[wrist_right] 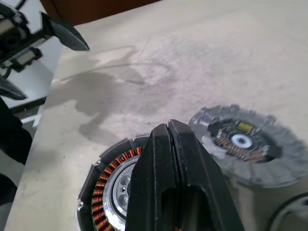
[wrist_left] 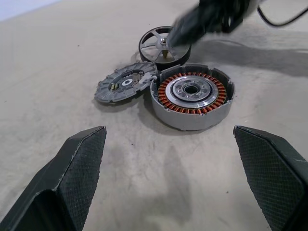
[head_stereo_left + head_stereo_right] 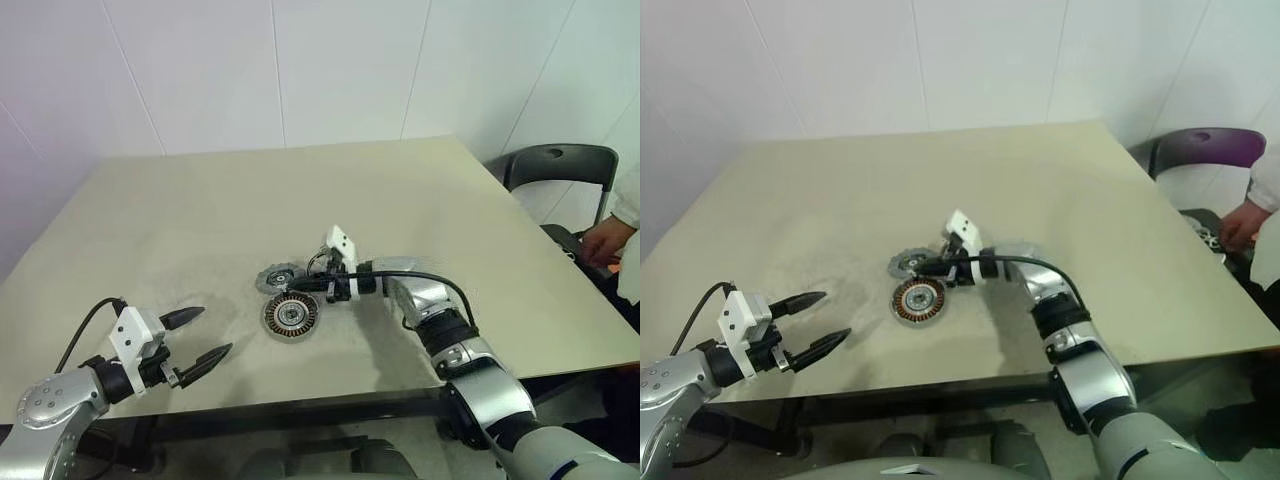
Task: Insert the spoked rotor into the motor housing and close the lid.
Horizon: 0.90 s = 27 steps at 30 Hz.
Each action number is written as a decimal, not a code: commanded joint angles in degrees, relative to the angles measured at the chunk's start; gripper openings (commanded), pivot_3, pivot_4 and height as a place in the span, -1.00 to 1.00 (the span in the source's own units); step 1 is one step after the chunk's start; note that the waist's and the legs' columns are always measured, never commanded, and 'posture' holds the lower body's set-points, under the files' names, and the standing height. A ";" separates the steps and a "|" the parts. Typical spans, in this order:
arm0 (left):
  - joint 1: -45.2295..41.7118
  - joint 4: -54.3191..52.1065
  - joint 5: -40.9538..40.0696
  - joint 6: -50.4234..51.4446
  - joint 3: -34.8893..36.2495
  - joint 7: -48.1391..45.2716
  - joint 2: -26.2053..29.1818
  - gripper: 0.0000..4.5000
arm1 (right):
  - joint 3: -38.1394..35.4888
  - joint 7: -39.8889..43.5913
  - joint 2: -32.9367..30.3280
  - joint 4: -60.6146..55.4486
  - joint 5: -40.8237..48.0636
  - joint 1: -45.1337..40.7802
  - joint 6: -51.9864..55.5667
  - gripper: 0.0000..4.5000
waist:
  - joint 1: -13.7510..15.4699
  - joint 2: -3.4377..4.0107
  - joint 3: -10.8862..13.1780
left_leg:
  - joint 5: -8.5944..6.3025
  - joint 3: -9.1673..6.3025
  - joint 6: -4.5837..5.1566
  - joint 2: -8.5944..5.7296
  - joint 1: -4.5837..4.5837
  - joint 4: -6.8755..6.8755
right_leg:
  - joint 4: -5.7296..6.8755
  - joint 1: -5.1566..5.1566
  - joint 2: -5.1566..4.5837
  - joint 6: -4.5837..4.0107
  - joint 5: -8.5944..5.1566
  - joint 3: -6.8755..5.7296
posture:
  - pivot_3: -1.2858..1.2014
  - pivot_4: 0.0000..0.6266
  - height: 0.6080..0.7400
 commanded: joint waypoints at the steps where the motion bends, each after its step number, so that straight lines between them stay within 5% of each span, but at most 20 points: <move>1: 0.03 -1.23 -1.12 -0.91 2.15 0.43 -0.09 1.00 | -2.22 0.84 -2.92 -4.73 2.76 0.07 4.36 -0.99 | 0.05 0.00 0.00 | 0.00 -0.02 0.00 0.00 -0.14 0.03 | 0.00 -0.11 -0.01 0.01 0.01 -0.02 | 0.03 -1.00 1.00; 6: 0.26 -0.69 -1.38 -0.98 2.70 0.05 -0.01 1.00 | -4.65 2.55 -10.06 -9.17 5.50 2.35 9.80 -0.99 | 0.11 0.01 0.01 | 0.00 0.00 0.00 -0.02 -0.41 0.07 | -0.02 -0.32 -0.05 0.04 0.03 -0.01 | 0.03 -1.00 1.00; 9: -0.13 0.27 -1.29 -1.14 2.80 -0.30 0.03 1.00 | -4.89 4.27 -15.09 -9.65 5.77 4.02 11.54 -0.75 | 0.12 0.01 0.01 | 0.00 0.01 0.00 -0.02 -0.41 0.07 | -0.06 -0.31 -0.06 -0.02 -0.01 -0.02 | 0.03 -1.00 1.00; 15: -0.88 2.13 -1.08 -2.06 2.64 -1.05 -0.22 1.00 | -7.25 1.23 -19.04 -4.51 5.35 5.22 10.89 0.13 | -0.14 0.01 0.02 | 0.00 0.10 0.01 -0.02 -0.36 0.10 | -0.05 -0.27 0.01 -0.04 -0.01 -0.01 | 0.03 -1.00 1.00; 21: -0.87 2.75 -0.75 -2.98 2.37 -1.17 -0.74 1.00 | -13.73 -5.20 -17.25 -2.89 10.69 6.16 22.75 0.99 | 0.11 0.01 0.02 | 0.00 0.09 0.01 -0.02 -0.39 0.12 | -0.06 -0.26 -0.02 -0.03 0.00 0.00 | 0.03 -1.00 1.00; 27: -0.42 2.50 -0.60 -3.12 2.71 -0.89 -0.97 1.00 | -19.59 -8.16 -17.20 -1.36 18.58 3.93 42.73 0.99 | 0.13 0.02 0.02 | 0.00 0.06 0.01 -0.01 -0.39 0.15 | -0.06 -0.25 -0.05 -0.04 -0.01 0.01 | 0.03 -1.00 1.00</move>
